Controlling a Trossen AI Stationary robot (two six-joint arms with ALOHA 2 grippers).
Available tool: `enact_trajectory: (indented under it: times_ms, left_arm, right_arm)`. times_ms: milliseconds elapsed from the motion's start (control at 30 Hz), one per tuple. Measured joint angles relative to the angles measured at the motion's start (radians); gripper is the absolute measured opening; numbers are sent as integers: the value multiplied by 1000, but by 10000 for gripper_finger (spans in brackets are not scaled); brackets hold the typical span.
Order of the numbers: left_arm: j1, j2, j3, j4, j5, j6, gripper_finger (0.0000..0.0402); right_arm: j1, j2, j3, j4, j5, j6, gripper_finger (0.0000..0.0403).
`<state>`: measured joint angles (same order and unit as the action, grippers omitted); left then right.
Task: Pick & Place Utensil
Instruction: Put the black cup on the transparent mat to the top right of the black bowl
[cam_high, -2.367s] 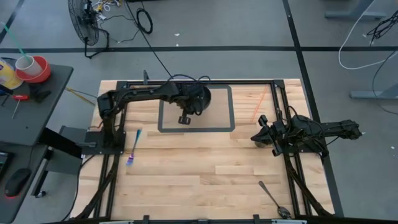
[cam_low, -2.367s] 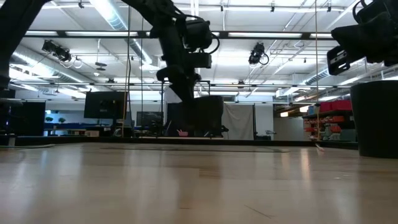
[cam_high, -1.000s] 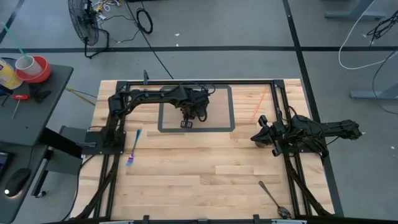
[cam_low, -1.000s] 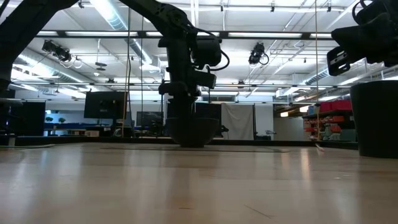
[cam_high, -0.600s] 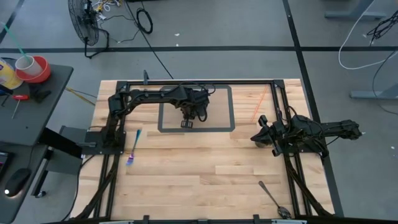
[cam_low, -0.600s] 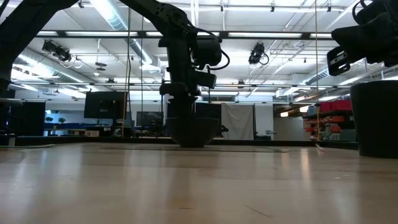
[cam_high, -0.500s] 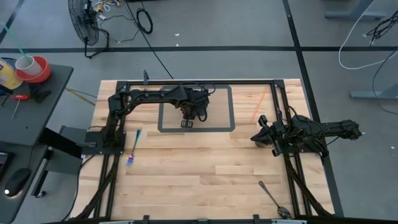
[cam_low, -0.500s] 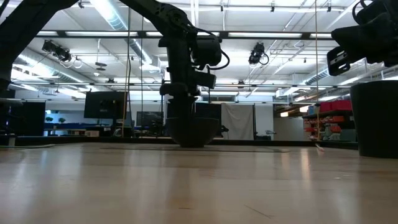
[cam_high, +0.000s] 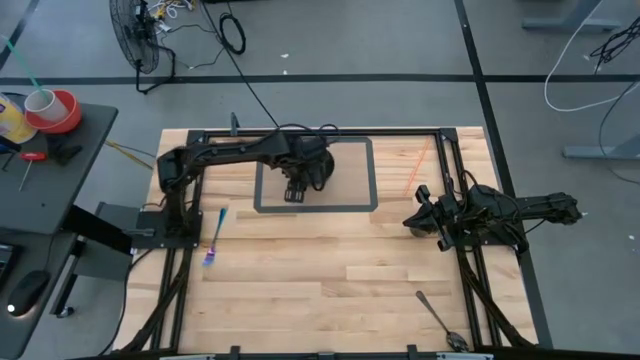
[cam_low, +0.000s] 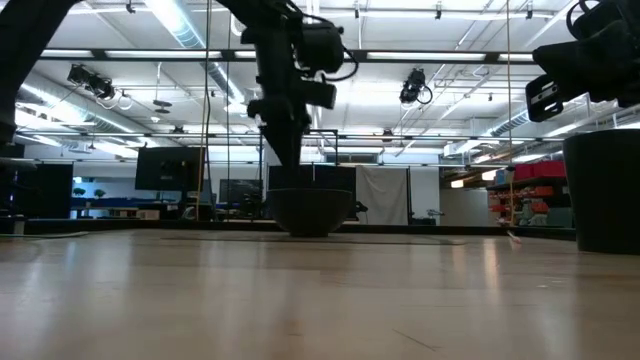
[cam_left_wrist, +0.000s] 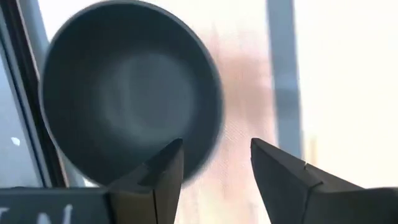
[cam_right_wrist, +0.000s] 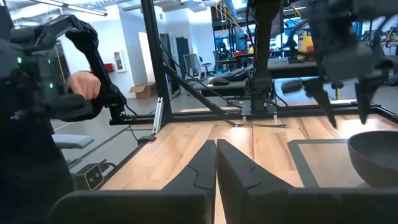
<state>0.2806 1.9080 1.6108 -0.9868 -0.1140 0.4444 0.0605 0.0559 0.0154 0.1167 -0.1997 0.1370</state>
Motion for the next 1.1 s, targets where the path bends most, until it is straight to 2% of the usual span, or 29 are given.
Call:
enact_trajectory:
  times_ms: [300, 533, 667, 833, 1100]
  left_arm:
    - [1, -152, -25, -76, 123, -134, 194]
    - [-13, -359, -267, 58, 219, -211, 194]
    - [-38, -497, -417, 205, 257, -260, 194]
    - [-80, -653, -595, 514, 277, -313, 194]
    - [-147, -803, -812, 995, 279, -332, 194]
  right_arm:
    - [0, 0, 0, 0, 0, 0, 17]
    - [0, 0, 0, 0, 0, 0, 17]
    - [0, 0, 0, 0, 0, 0, 17]
    - [0, 0, 0, 0, 0, 0, 17]
    - [0, 0, 0, 0, 0, 0, 17]
